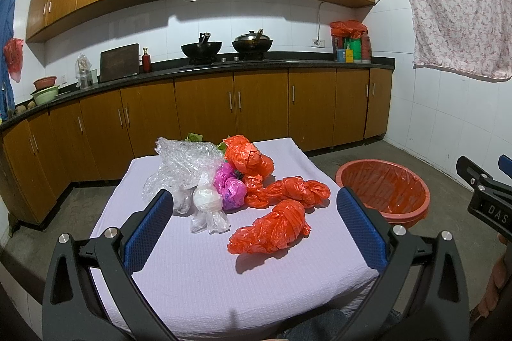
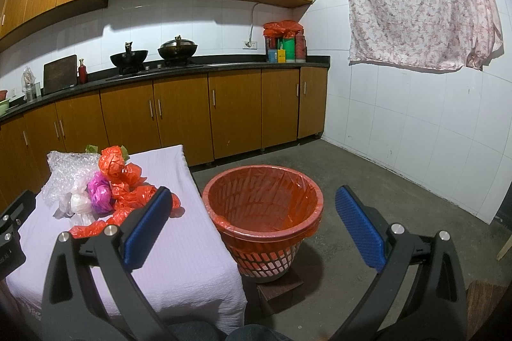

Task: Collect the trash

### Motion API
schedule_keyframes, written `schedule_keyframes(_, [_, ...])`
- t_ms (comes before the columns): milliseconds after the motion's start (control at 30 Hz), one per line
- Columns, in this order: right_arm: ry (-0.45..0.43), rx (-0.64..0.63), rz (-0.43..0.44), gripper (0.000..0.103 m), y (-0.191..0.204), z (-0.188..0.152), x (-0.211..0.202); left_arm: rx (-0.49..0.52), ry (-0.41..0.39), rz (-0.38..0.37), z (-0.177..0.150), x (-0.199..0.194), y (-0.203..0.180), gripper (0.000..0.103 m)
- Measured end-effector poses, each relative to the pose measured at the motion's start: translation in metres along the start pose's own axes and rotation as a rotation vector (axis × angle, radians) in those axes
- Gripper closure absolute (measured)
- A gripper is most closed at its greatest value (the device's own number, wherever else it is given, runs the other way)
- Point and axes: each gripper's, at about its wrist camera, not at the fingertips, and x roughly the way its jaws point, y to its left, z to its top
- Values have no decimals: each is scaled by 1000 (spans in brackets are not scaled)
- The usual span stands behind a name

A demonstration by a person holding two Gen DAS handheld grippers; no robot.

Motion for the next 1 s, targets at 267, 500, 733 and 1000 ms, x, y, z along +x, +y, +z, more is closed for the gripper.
schedule_keyframes(267, [-1, 1, 0, 4, -1, 0, 0, -1, 0, 0, 0, 0, 0, 2])
schedule_keyframes(500, [0, 2, -1, 4, -2, -1, -1, 1, 3, 6, 0, 1, 0, 2])
schedule_keyframes(733, [26, 6, 5, 4, -2, -3, 4, -26, 46, 8, -2, 12, 8, 2])
schedule_keyframes(1000, [61, -2, 47, 4, 10, -7, 24, -67, 89, 37, -15, 21, 41, 2])
